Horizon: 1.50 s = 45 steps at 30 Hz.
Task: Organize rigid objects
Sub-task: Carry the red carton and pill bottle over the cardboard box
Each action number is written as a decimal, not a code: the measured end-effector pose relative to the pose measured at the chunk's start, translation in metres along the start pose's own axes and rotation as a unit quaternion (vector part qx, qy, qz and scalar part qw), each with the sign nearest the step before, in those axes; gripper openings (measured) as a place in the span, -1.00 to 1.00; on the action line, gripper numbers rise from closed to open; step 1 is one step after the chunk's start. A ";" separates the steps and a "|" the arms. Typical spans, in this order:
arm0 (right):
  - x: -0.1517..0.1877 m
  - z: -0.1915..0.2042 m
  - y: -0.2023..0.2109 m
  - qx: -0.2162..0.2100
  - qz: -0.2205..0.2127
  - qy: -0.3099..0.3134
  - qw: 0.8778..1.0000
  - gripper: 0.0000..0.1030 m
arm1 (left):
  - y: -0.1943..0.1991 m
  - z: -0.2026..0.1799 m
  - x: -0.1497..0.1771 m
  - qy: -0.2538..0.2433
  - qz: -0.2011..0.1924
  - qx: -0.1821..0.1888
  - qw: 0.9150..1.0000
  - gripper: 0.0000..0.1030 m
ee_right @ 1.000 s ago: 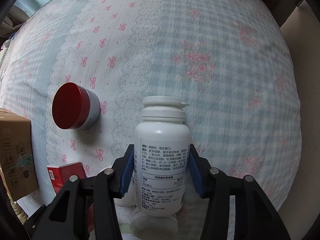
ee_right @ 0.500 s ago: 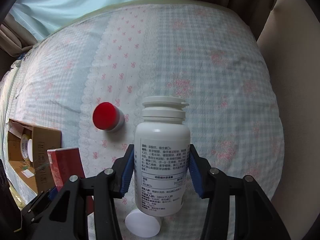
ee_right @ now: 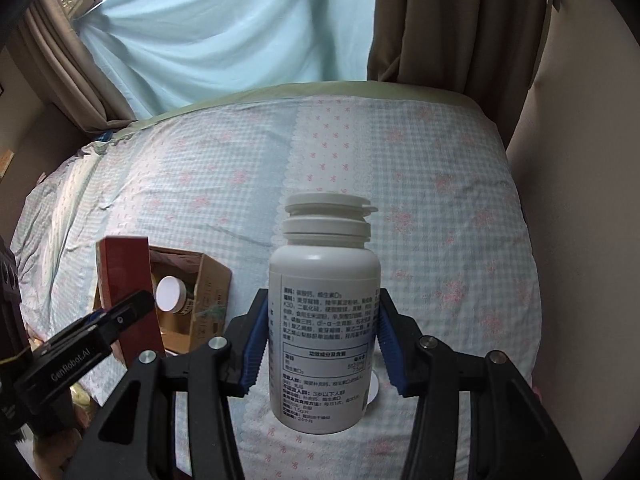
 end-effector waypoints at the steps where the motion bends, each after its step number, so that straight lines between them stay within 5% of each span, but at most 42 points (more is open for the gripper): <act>1: 0.002 0.010 0.005 -0.004 -0.002 0.007 1.000 -0.10 | 0.011 0.007 -0.002 -0.002 -0.006 -0.002 1.000 -0.25; 9: 0.011 0.096 0.017 -0.042 -0.007 0.030 0.999 -0.10 | 0.072 0.082 -0.017 0.002 -0.023 -0.012 1.000 -0.25; 19: 0.012 0.194 -0.010 -0.044 -0.004 0.001 0.999 -0.10 | 0.084 0.197 -0.048 -0.028 -0.001 -0.011 1.000 -0.25; 32: 0.012 0.264 -0.098 -0.027 0.042 -0.117 0.992 -0.10 | -0.012 0.293 -0.076 -0.083 0.095 -0.021 0.992 -0.25; 45: 0.019 0.245 -0.208 0.025 0.103 -0.142 0.984 -0.10 | -0.121 0.322 -0.082 -0.114 0.166 -0.051 0.978 -0.25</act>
Point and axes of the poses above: each gripper's, at about its wrist camera, not at the fingertips, and y roughly against the way its jaws point, z to its left, x to its underside, the point moved 2 cm from there along -y, roughly the way its jaws point, and after that the axes turned 6 degrees about z, right-handed, at the moved point
